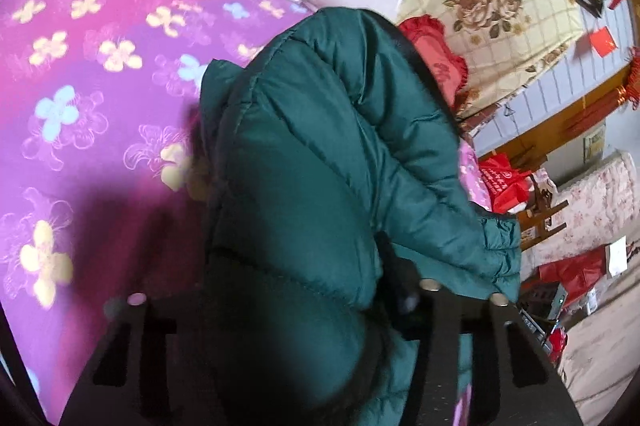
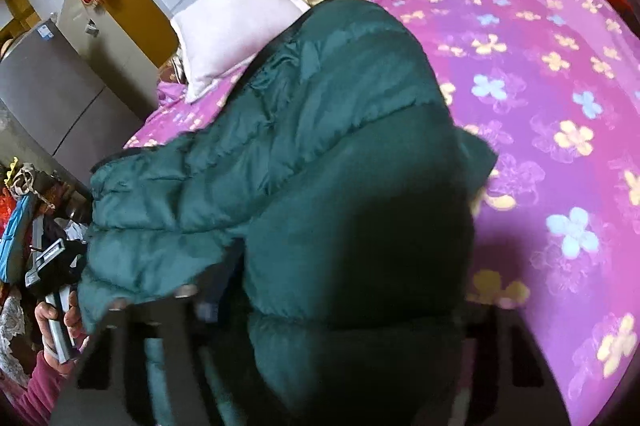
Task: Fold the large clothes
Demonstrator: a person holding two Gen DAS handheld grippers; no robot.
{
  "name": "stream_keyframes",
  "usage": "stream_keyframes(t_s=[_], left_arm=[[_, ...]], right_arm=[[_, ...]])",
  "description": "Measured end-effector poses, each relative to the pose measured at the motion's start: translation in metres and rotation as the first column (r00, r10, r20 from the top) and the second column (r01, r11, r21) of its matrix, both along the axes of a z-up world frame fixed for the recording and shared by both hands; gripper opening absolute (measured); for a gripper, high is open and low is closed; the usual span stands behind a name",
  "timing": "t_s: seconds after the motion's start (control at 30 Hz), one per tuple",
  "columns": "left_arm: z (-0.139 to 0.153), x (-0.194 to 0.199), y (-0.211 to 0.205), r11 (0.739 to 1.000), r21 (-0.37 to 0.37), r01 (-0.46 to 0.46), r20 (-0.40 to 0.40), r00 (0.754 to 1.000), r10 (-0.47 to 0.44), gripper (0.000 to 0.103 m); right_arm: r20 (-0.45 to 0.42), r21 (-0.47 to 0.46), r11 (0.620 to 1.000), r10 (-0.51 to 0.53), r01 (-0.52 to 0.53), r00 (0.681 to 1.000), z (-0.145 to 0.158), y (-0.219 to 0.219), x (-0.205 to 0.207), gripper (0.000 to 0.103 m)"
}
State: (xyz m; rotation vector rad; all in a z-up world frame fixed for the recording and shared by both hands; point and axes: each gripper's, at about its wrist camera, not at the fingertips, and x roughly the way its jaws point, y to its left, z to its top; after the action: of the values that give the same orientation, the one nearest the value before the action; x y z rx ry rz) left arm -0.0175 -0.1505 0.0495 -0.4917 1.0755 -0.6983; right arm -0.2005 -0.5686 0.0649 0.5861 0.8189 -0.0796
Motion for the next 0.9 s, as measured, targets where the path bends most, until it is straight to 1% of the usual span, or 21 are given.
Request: stream_keyframes(t_s=[0.03, 0.07, 0.13, 0.2, 0.27, 0.33, 0.4, 0.5, 0.53, 0.6, 0.63, 0.67, 0.7, 0.73, 0.77, 0.8, 0.83, 0.9], left_arm=[[0.010, -0.008, 0.004, 1.000, -0.016, 0.005, 0.009, 1.000, -0.004, 0.024], [0.016, -0.013, 0.007, 0.999, -0.031, 0.011, 0.012, 1.000, -0.010, 0.022], [0.032, -0.030, 0.012, 0.998, -0.052, 0.032, 0.016, 0.999, -0.031, 0.020], [0.045, -0.049, 0.016, 0.996, -0.060, 0.059, 0.020, 0.998, -0.058, 0.020], [0.053, -0.067, 0.021, 0.995, -0.048, 0.084, 0.021, 0.996, -0.083, 0.019], [0.060, -0.095, 0.032, 0.993, -0.028, 0.117, 0.017, 0.993, -0.117, 0.019], [0.059, -0.115, 0.046, 0.992, -0.009, 0.125, 0.002, 0.992, -0.125, 0.019], [0.050, -0.134, 0.062, 0.993, 0.032, 0.110, -0.022, 0.994, -0.109, 0.019], [0.046, -0.139, 0.066, 0.993, 0.057, 0.099, -0.019, 0.995, -0.098, 0.021], [0.034, -0.143, 0.069, 0.990, 0.121, 0.069, -0.013, 0.998, -0.067, 0.028], [0.026, -0.143, 0.067, 0.985, 0.169, 0.045, -0.007, 0.999, -0.045, 0.040], [0.021, -0.144, 0.066, 0.978, 0.209, 0.023, 0.013, 1.000, -0.026, 0.052], [0.014, -0.144, 0.062, 0.968, 0.250, -0.001, 0.043, 0.999, -0.010, 0.058], [0.012, -0.145, 0.062, 0.962, 0.271, -0.018, 0.066, 0.998, 0.000, 0.071], [0.011, -0.147, 0.058, 0.950, 0.307, -0.061, 0.126, 0.992, 0.023, 0.077], [0.012, -0.151, 0.058, 0.945, 0.319, -0.076, 0.151, 0.988, 0.028, 0.077], [0.014, -0.155, 0.057, 0.938, 0.335, -0.089, 0.176, 0.984, 0.030, 0.077], [0.022, -0.161, 0.058, 0.926, 0.361, -0.114, 0.195, 0.980, 0.045, 0.076]], right_arm=[[0.017, 0.006, 1.000, -0.004, 0.004, 1.000, 0.007, 0.002, -0.006, 0.046], [0.026, 0.012, 1.000, -0.006, 0.006, 1.000, 0.013, 0.004, -0.010, 0.042], [0.051, 0.028, 1.000, 0.002, -0.004, 0.999, 0.031, 0.010, -0.026, 0.040], [0.062, 0.022, 0.999, 0.027, -0.029, 0.998, 0.047, 0.018, -0.040, 0.040], [0.059, 0.012, 0.999, 0.052, -0.053, 0.997, 0.062, 0.029, -0.062, 0.040], [0.058, 0.023, 0.997, 0.066, -0.068, 0.996, 0.074, 0.040, -0.084, 0.040], [0.057, 0.035, 0.996, 0.082, -0.084, 0.995, 0.082, 0.048, -0.107, 0.040], [0.052, 0.062, 0.993, 0.098, -0.101, 0.994, 0.084, 0.059, -0.141, 0.040], [0.050, 0.087, 0.991, 0.094, -0.098, 0.994, 0.080, 0.061, -0.154, 0.040], [0.033, 0.105, 0.991, 0.079, -0.083, 0.996, 0.071, 0.063, -0.168, 0.043], [0.012, 0.104, 0.992, 0.068, -0.069, 0.998, 0.064, 0.063, -0.173, 0.046], [-0.012, 0.099, 0.994, 0.047, -0.045, 0.999, 0.056, 0.063, -0.176, 0.054], [-0.043, 0.074, 0.997, 0.018, -0.015, 0.999, 0.047, 0.062, -0.177, 0.058], [-0.091, 0.007, 1.000, -0.010, 0.010, 0.996, 0.037, 0.062, -0.175, 0.072], [-0.124, -0.029, 0.999, -0.029, 0.025, 0.992, 0.030, 0.063, -0.174, 0.086], [-0.161, -0.047, 0.998, -0.056, 0.049, 0.985, 0.018, 0.063, -0.170, 0.090], [-0.173, -0.049, 0.996, -0.077, 0.069, 0.982, 0.009, 0.063, -0.168, 0.094], [-0.165, -0.059, 0.994, -0.096, 0.087, 0.982, 0.011, 0.065, -0.168, 0.094]])
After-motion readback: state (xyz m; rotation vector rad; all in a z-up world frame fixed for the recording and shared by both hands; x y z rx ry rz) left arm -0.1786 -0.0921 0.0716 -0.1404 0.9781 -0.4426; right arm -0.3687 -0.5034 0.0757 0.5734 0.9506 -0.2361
